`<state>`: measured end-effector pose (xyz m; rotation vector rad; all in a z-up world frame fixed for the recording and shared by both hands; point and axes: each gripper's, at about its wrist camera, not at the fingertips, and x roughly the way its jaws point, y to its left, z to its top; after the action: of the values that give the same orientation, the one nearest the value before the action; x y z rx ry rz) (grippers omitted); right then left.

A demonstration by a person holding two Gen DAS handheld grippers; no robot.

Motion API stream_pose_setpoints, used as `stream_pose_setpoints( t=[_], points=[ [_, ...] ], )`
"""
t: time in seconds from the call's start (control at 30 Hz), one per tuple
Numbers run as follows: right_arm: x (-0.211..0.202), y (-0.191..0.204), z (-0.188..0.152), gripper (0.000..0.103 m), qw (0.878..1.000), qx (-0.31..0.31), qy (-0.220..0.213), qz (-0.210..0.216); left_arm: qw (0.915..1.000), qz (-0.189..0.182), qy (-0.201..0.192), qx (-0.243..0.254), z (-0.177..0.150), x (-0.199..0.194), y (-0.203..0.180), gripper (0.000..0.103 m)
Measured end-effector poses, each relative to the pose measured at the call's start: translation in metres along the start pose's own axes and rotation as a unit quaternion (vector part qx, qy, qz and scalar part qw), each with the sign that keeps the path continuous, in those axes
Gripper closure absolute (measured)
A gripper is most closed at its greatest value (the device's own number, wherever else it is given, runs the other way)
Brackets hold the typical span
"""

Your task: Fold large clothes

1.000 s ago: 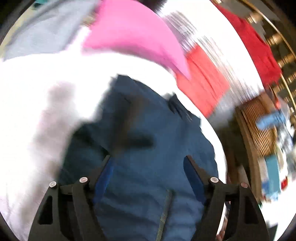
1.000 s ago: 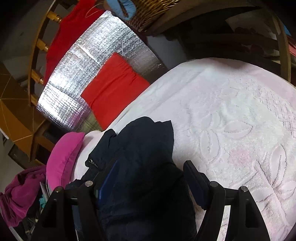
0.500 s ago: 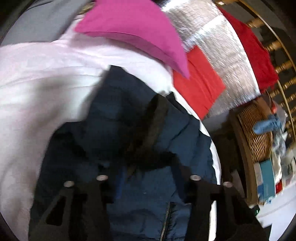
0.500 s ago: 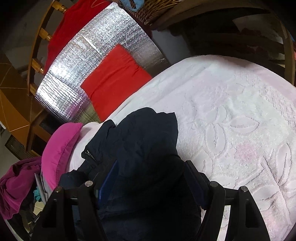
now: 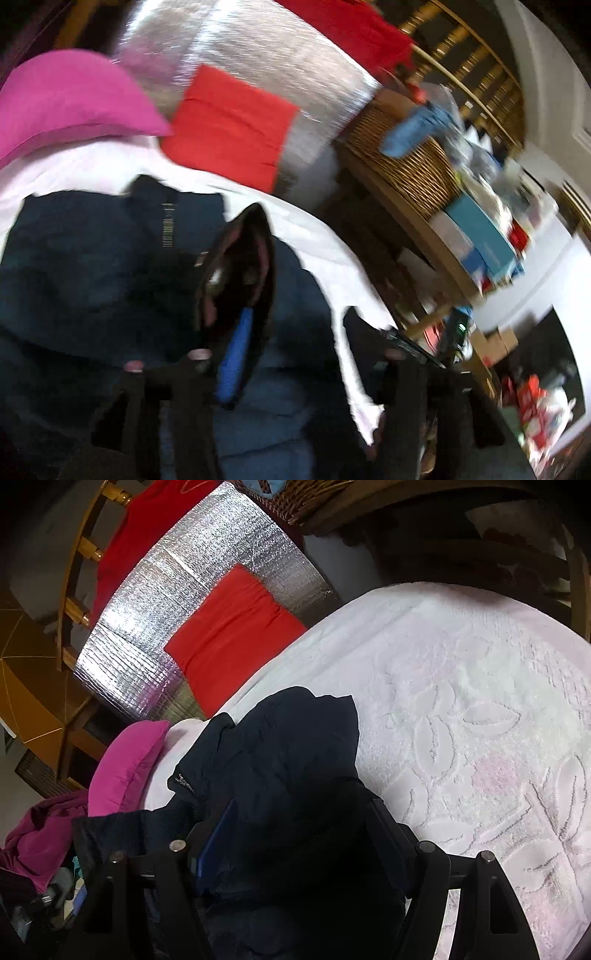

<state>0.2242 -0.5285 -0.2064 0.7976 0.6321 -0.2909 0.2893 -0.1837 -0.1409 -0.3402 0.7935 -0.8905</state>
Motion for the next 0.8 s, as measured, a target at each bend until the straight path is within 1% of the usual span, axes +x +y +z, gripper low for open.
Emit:
stream_pose_setpoints(
  t=[0.07, 0.17, 0.2, 0.33, 0.43, 0.47, 0.53, 0.6, 0.63, 0.67, 0.7, 0.73, 0.77, 0.8],
  points=[
    [-0.003, 0.000, 0.000, 0.028, 1.000, -0.004, 0.000, 0.000, 0.9997, -0.019, -0.001, 0.014, -0.002, 0.003, -0.015, 0.036],
    [-0.006, 0.001, 0.002, 0.028, 1.000, -0.009, 0.002, -0.003, 0.9991, -0.037, 0.001, 0.021, -0.001, 0.005, -0.027, 0.027],
    [-0.008, 0.000, 0.002, 0.028, 1.000, -0.010, 0.003, -0.004, 0.9988, -0.044, -0.001, 0.020, -0.001, 0.002, -0.029, 0.026],
    [-0.014, -0.007, 0.005, 0.028, 1.000, -0.002, 0.005, -0.002, 0.9962, -0.082, -0.032, 0.002, 0.006, -0.013, -0.032, 0.019],
    [-0.019, -0.012, 0.008, 0.028, 1.000, 0.005, 0.003, -0.001, 0.9954, -0.085, -0.042, -0.010, 0.012, -0.023, -0.027, 0.019],
    [-0.021, -0.014, 0.008, 0.028, 1.000, 0.008, 0.005, 0.004, 0.9954, -0.081, -0.050, -0.013, 0.015, -0.029, -0.023, 0.019],
    [-0.024, -0.017, 0.010, 0.028, 1.000, 0.010, 0.010, 0.017, 0.9965, -0.052, -0.064, -0.014, 0.019, -0.039, -0.013, 0.019],
    [-0.025, -0.022, 0.011, 0.028, 0.999, 0.016, 0.015, 0.025, 0.9969, 0.020, -0.075, -0.013, 0.023, -0.047, 0.003, 0.018],
    [-0.025, -0.025, 0.012, 0.028, 0.999, 0.021, 0.020, 0.029, 0.9935, 0.085, -0.074, -0.016, 0.026, -0.049, 0.017, 0.018],
    [-0.023, -0.028, 0.013, 0.028, 0.999, 0.028, 0.026, 0.032, 0.9890, 0.126, -0.074, -0.019, 0.028, -0.051, 0.027, 0.018],
    [-0.020, -0.031, 0.013, 0.028, 0.998, 0.038, 0.035, 0.037, 0.9820, 0.173, -0.072, -0.025, 0.029, -0.051, 0.041, 0.018],
    [-0.016, -0.034, 0.013, 0.028, 0.997, 0.046, 0.044, 0.042, 0.9727, 0.220, -0.062, -0.039, 0.030, -0.052, 0.059, 0.018],
    [-0.011, -0.036, 0.013, 0.028, 0.996, 0.053, 0.051, 0.045, 0.9642, 0.254, -0.051, -0.059, 0.030, -0.053, 0.080, 0.018],
    [-0.007, -0.036, 0.012, 0.028, 0.996, 0.056, 0.057, 0.047, 0.9588, 0.270, -0.044, -0.075, 0.030, -0.054, 0.096, 0.018]
  ],
)
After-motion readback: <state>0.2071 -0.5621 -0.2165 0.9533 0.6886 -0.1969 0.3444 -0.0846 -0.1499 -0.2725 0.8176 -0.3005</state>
